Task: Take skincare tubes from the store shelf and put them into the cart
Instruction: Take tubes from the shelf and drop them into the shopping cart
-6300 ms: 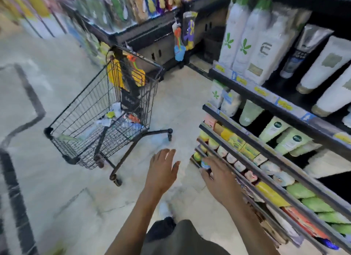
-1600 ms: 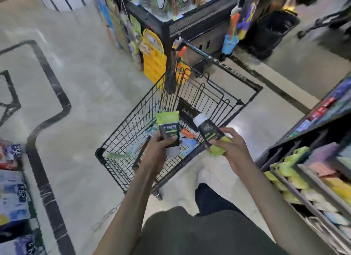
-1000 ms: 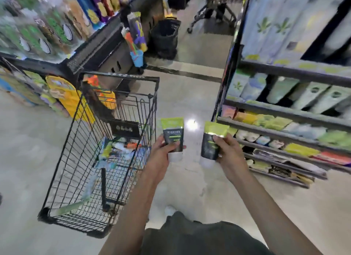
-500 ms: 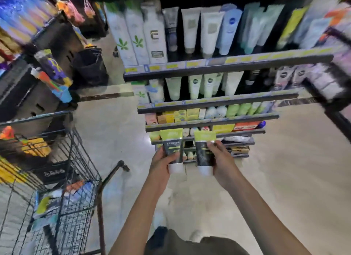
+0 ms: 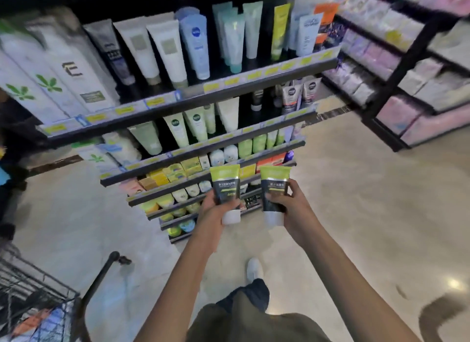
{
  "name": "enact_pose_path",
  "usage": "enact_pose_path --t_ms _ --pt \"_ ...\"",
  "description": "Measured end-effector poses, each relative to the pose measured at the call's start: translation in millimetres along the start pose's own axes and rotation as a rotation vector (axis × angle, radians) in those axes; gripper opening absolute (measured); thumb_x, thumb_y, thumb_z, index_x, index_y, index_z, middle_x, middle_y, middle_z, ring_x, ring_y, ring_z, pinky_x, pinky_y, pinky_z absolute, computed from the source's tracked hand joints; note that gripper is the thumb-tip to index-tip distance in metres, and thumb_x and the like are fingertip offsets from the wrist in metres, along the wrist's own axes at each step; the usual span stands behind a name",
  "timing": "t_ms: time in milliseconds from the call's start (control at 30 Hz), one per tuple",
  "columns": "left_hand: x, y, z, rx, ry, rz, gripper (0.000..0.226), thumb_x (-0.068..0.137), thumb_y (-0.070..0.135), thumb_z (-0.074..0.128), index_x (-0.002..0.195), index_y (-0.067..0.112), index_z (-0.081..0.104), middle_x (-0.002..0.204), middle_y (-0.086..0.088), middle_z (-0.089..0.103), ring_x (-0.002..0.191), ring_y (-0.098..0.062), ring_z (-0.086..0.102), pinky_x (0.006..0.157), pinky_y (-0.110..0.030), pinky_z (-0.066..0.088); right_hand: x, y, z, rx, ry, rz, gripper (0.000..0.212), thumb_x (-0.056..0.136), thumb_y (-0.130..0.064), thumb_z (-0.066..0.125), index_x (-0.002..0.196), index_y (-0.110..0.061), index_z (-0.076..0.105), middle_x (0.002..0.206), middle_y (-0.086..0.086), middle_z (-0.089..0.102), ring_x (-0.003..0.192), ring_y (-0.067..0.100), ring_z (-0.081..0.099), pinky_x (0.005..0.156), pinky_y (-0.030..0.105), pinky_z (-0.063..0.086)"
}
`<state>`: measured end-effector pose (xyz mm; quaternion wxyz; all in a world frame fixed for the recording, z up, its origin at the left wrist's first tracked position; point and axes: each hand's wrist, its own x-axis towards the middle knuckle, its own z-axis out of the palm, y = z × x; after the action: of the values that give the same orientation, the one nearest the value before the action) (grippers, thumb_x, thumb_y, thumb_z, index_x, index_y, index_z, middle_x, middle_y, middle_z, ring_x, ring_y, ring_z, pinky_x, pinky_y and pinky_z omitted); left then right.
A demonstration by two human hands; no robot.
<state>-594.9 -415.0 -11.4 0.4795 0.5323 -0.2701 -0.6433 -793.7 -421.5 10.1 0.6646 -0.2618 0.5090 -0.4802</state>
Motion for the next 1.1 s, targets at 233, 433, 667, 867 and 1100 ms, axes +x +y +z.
enact_pose_path --t_ms 233,433,667,867,1100 --pt "70.5 12.4 54.8 0.012 -0.053 -0.026 0.067 0.065 0.011 0.09 0.126 0.016 0.062 0.116 -0.014 0.074 0.116 -0.036 0.067 0.107 -0.068 0.042 54.0 -48.3 -33.4 -0.05 0.026 0.004 0.049 0.082 0.003 0.075 0.124 -0.018 0.06 0.119 0.021 0.071 0.102 0.039 0.07 0.086 0.052 0.056" --pt "124.0 30.5 99.3 0.077 -0.057 0.022 0.058 0.071 0.023 0.089 0.123 0.024 0.064 0.116 -0.002 0.075 0.114 -0.027 0.068 0.108 -0.062 0.043 100.9 -82.7 -53.0 -0.027 0.005 -0.006 0.044 0.085 0.005 0.071 0.12 -0.02 0.062 0.112 0.015 0.075 0.096 0.032 0.073 0.085 0.051 0.057" --pt "192.5 44.8 145.0 0.103 0.045 0.077 0.046 0.08 0.008 0.083 0.122 0.011 0.064 0.113 -0.01 0.076 0.11 -0.024 0.071 0.109 -0.047 0.047 147.0 -113.6 -82.2 -0.039 -0.038 0.022 0.046 0.085 0.006 0.07 0.125 -0.015 0.06 0.116 0.018 0.073 0.097 0.034 0.072 0.083 0.047 0.058" --pt "243.1 56.4 176.1 0.104 0.172 0.069 0.08 0.072 0.018 0.09 0.142 0.01 0.052 0.13 -0.003 0.069 0.118 -0.017 0.066 0.11 -0.044 0.048 189.8 -136.5 -107.7 -0.053 -0.074 0.061 0.053 0.082 0.003 0.074 0.13 -0.013 0.058 0.122 0.021 0.07 0.103 0.036 0.07 0.092 0.054 0.055" --pt "288.8 69.6 216.0 0.215 0.358 0.125 0.043 0.08 0.01 0.085 0.114 0.013 0.06 0.112 -0.001 0.072 0.104 -0.016 0.068 0.101 -0.038 0.053 216.6 -174.6 -141.5 -0.129 -0.195 0.113 0.047 0.088 0.004 0.068 0.131 -0.012 0.057 0.111 0.016 0.074 0.096 0.033 0.073 0.075 0.042 0.058"
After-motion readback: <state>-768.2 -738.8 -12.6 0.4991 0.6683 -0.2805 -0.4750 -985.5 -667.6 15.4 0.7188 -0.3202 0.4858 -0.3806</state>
